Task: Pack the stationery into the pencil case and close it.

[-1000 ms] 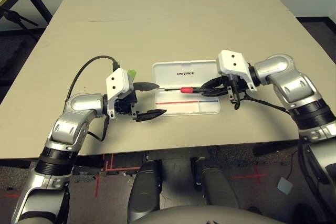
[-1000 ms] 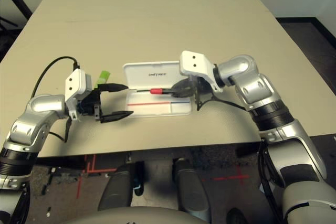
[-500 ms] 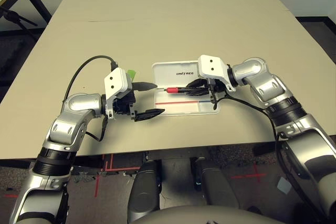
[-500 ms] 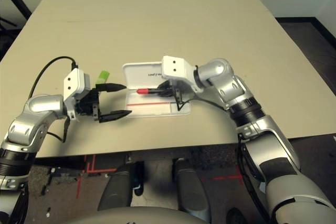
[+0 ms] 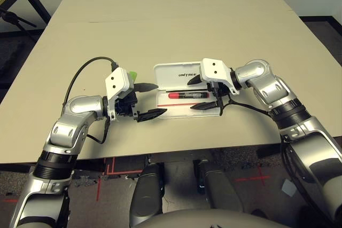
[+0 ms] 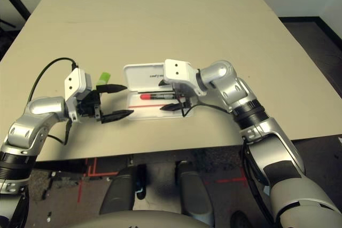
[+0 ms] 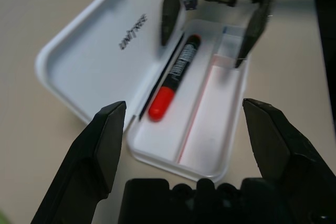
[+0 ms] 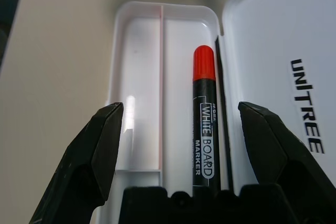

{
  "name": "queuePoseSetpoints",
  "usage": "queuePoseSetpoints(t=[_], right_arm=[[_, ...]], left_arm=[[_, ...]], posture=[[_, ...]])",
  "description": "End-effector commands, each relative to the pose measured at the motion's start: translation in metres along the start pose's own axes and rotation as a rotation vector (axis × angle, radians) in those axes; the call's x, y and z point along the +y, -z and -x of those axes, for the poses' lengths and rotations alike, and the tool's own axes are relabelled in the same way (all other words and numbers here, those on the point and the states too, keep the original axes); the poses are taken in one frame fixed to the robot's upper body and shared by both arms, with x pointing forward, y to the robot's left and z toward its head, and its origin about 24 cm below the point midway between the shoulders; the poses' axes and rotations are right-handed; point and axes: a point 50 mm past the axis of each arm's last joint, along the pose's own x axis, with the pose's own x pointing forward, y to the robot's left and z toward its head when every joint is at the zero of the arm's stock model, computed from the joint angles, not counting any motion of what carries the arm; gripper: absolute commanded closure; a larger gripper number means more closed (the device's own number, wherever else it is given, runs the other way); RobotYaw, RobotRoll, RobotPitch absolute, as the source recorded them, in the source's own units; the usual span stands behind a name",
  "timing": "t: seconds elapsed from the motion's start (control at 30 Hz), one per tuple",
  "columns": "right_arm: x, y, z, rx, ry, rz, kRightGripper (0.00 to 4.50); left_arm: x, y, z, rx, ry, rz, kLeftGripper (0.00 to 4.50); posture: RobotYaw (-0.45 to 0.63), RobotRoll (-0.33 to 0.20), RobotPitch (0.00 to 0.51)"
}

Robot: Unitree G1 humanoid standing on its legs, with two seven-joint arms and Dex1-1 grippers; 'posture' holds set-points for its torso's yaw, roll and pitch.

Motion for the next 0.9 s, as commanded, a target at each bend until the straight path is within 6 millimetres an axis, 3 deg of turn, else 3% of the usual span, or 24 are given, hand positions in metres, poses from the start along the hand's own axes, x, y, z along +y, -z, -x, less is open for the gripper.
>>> queuePoseSetpoints(t=[0.03, 0.17, 0.6, 0.9], right_arm=[[0.004, 0.005, 0.014, -0.028, 0.001, -0.034, 0.04], [0.011, 0.019, 0.031, 0.003, 0.003, -0.062, 0.04], [0.028, 0.039, 0.082, 0.002, 0.087, -0.143, 0.04], [0.039, 0.04, 0.086, -0.029, 0.119, -0.161, 0.04]], left_arm=[[0.002, 0.001, 0.004, 0.014, -0.073, 0.048, 0.0], [0.014, 0.004, 0.011, 0.111, -0.232, 0.123, 0.0], [0.048, -0.001, 0.015, 0.3, -0.422, 0.176, 0.0], [0.066, 0.016, 0.023, 0.504, -0.544, 0.278, 0.0]], posture=[[0.05, 0.0, 0.174], [0.05, 0.0, 0.175], [0.03, 0.0, 0.178], [0.0, 0.0, 0.179]])
